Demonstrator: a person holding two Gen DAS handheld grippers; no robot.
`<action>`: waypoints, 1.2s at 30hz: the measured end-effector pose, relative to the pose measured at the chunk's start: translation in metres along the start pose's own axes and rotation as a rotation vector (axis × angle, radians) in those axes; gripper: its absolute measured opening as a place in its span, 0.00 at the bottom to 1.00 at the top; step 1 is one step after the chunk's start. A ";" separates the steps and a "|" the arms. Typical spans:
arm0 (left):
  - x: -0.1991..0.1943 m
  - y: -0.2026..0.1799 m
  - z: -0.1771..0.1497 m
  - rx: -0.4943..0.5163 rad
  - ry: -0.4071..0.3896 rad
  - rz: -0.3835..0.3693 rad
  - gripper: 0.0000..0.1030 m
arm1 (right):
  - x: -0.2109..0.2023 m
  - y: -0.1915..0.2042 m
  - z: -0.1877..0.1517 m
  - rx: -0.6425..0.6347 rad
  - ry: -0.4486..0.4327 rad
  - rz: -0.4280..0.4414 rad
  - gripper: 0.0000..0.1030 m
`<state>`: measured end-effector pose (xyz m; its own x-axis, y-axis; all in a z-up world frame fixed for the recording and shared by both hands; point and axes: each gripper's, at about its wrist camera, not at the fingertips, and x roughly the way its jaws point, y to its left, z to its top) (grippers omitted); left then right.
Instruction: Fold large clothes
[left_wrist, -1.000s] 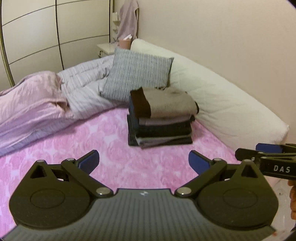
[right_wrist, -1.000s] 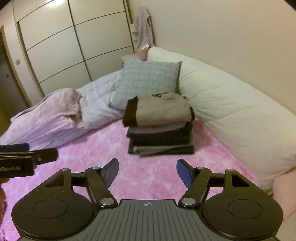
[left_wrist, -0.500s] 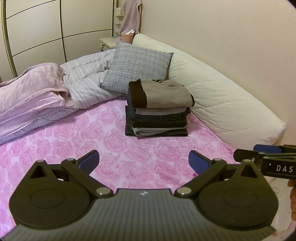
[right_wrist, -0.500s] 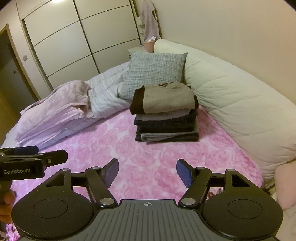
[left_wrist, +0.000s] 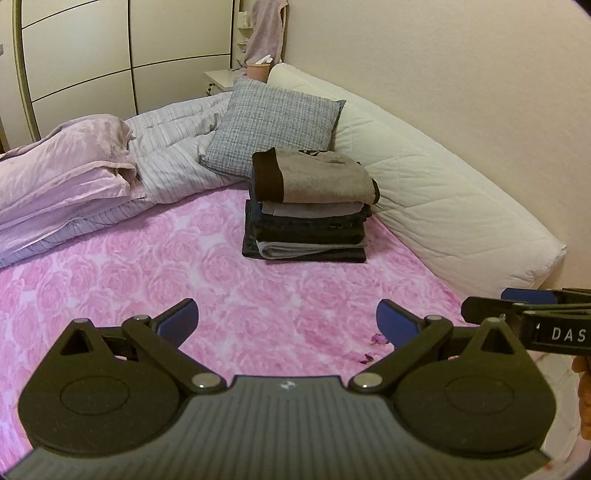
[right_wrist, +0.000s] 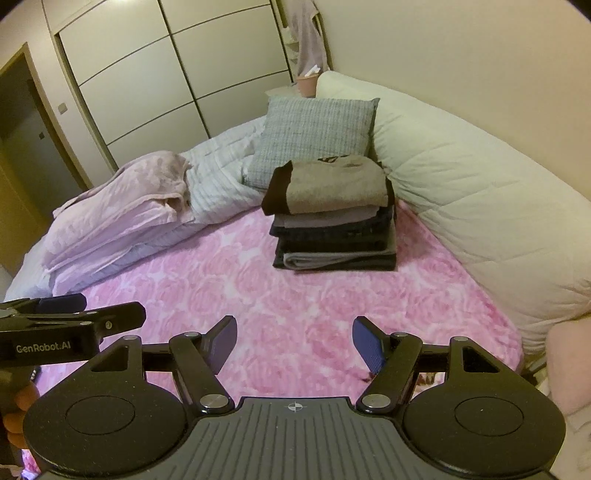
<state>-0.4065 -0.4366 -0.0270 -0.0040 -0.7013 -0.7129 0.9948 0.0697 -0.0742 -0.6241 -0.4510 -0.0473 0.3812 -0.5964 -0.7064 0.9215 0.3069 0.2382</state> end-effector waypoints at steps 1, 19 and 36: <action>-0.001 -0.001 -0.002 -0.001 0.001 0.002 0.98 | 0.000 -0.001 -0.001 -0.003 0.004 0.002 0.65; 0.002 -0.015 -0.012 -0.010 0.028 0.016 0.98 | 0.000 -0.013 -0.010 -0.010 0.033 0.014 0.65; 0.006 -0.023 -0.012 -0.012 0.029 0.026 0.98 | 0.004 -0.020 -0.007 -0.024 0.038 0.035 0.65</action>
<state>-0.4305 -0.4337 -0.0384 0.0192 -0.6783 -0.7346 0.9933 0.0965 -0.0632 -0.6419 -0.4542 -0.0599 0.4092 -0.5564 -0.7231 0.9056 0.3445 0.2474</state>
